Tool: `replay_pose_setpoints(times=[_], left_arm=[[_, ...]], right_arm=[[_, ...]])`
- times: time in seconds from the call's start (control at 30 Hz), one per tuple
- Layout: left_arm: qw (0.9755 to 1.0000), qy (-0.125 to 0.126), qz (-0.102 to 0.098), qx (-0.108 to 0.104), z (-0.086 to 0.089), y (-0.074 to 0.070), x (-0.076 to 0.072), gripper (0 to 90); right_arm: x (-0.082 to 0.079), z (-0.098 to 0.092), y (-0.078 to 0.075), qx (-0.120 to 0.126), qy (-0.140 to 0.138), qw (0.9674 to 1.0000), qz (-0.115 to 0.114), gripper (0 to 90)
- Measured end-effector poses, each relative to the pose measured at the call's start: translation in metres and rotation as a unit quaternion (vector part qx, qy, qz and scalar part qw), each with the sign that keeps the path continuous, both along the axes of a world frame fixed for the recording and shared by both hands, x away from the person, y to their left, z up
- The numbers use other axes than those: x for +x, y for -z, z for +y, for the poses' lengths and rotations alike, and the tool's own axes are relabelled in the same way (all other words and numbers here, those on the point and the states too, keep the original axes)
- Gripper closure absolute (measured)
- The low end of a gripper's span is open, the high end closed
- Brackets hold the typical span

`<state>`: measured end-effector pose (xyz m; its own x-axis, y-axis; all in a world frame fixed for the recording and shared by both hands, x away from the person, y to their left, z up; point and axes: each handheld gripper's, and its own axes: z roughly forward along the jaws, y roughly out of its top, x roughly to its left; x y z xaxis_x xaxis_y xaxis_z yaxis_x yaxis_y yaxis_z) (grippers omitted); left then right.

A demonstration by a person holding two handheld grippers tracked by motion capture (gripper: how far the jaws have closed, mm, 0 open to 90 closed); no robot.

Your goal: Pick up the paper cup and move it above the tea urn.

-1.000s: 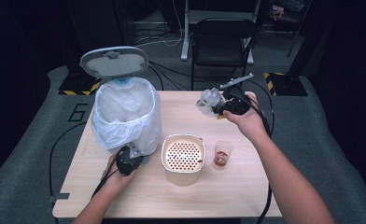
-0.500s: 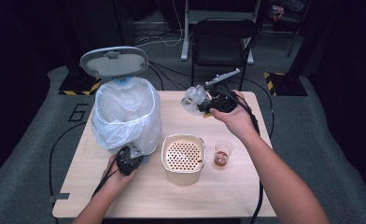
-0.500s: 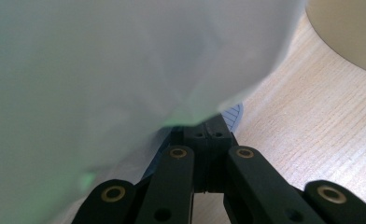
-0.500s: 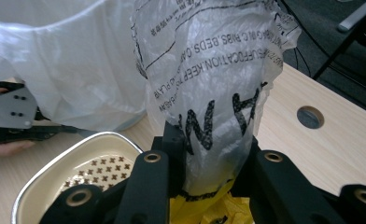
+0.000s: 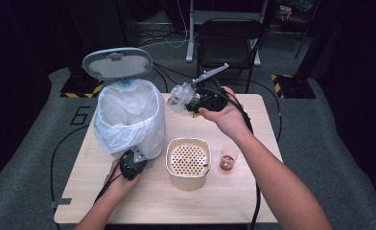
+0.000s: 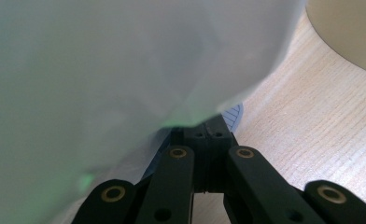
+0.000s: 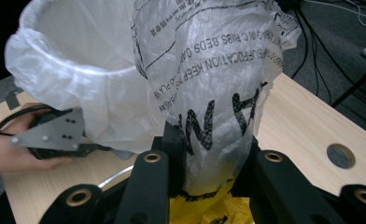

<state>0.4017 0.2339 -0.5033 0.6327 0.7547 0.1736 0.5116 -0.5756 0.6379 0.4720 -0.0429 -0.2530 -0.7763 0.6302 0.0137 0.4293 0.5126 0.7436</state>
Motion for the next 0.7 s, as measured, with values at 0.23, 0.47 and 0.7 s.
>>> replay_pose_setpoints(times=[0.23,0.47,0.7], left_arm=[[1.0,0.002,0.002,0.009,0.0,-0.001,0.0,90.0],[1.0,0.003,0.0,0.005,0.0,-0.001,0.0,90.0],[1.0,0.002,0.002,0.006,0.0,-0.001,0.0,90.0]], right_arm=[[0.0,0.028,-0.009,0.007,-0.021,0.9997,-0.008,74.1],[0.001,0.057,-0.019,0.008,-0.04,0.9991,-0.012,74.0],[0.005,0.085,-0.023,0.012,-0.058,0.9981,-0.017,74.0]])
